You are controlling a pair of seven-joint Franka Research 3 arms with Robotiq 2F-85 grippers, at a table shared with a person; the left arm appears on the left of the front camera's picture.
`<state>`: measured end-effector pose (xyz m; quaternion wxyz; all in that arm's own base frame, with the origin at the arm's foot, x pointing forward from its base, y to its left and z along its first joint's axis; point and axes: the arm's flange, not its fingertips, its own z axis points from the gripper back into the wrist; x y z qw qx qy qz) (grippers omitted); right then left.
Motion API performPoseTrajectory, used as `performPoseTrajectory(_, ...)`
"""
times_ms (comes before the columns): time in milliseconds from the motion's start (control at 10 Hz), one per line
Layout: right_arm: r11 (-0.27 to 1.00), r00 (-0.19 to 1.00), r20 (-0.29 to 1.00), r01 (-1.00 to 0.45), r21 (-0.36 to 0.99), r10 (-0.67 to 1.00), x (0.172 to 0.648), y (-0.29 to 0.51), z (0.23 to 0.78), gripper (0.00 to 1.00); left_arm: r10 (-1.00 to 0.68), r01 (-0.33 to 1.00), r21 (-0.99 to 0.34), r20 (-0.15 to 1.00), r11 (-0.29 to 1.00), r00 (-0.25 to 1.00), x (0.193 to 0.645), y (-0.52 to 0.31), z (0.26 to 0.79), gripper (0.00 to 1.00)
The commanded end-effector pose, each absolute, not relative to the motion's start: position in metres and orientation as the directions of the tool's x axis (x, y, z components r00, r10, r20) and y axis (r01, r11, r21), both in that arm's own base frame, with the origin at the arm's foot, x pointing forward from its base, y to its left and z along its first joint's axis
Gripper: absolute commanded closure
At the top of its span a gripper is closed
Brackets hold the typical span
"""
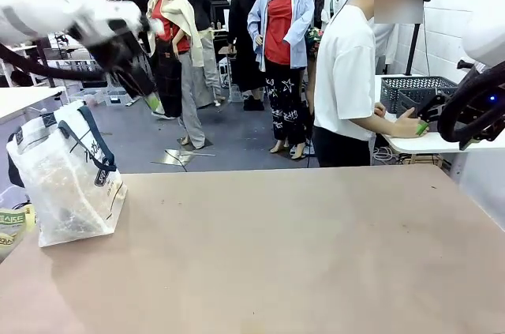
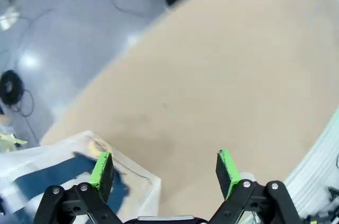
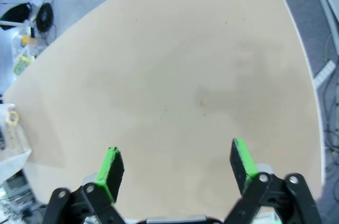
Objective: Transfer purchased items from the store into the shopping bag.
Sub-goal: Move the Reusable shopping bag to the right side of the table.
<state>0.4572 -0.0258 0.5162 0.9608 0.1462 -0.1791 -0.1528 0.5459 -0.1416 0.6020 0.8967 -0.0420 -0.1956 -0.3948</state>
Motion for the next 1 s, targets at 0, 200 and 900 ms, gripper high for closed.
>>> performPoseTrajectory(0,0.914,0.89,0.297,0.247,0.323,-0.345,0.457,-0.027,0.516,0.0,-0.749,0.76,0.09,0.276,0.644,0.602,0.574,-0.148,0.572,0.0)
performPoseTrajectory(200,0.914,0.89,0.297,0.247,0.323,-0.345,0.457,-0.027,0.516,0.0,-0.792,0.819,0.021,0.271,0.574,0.548,0.567,-0.161,0.541,0.0)
performPoseTrajectory(900,0.914,0.89,0.297,0.247,0.323,-0.345,0.457,-0.027,0.516,0.0,-0.786,0.813,-0.008,0.248,0.583,0.566,0.567,-0.166,0.517,0.0)
